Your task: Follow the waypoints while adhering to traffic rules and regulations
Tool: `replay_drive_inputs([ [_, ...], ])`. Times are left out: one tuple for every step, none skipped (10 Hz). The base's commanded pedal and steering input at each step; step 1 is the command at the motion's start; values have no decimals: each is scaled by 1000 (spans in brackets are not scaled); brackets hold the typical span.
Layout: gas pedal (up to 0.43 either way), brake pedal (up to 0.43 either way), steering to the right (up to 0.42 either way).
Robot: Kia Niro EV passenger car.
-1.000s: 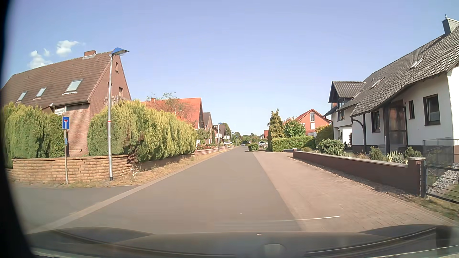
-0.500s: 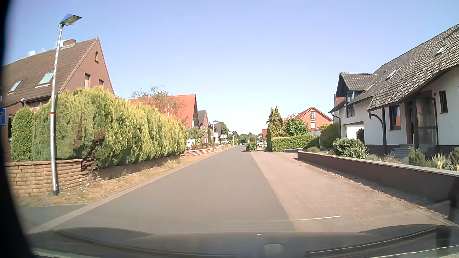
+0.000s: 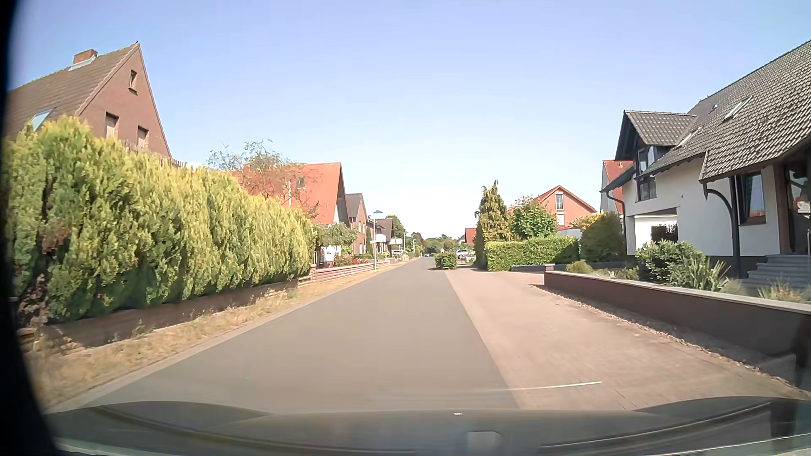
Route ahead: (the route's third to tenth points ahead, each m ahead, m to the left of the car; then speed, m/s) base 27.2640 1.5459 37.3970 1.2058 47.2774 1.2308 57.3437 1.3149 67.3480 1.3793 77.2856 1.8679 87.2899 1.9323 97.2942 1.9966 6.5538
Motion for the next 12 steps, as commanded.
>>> replay_drive_inputs([
  [87, 6, -5],
  [87, 6, -3],
  [87, 6, 0],
  [87, 6, 2],
  [87, 6, 2],
  [87, 6, 2],
  [87, 6, 2],
  [87, 6, 1],
  [87, 6, 0],
  [98, 6, 0],
  [98, 6, -1],
  [98, 6, -1],
])
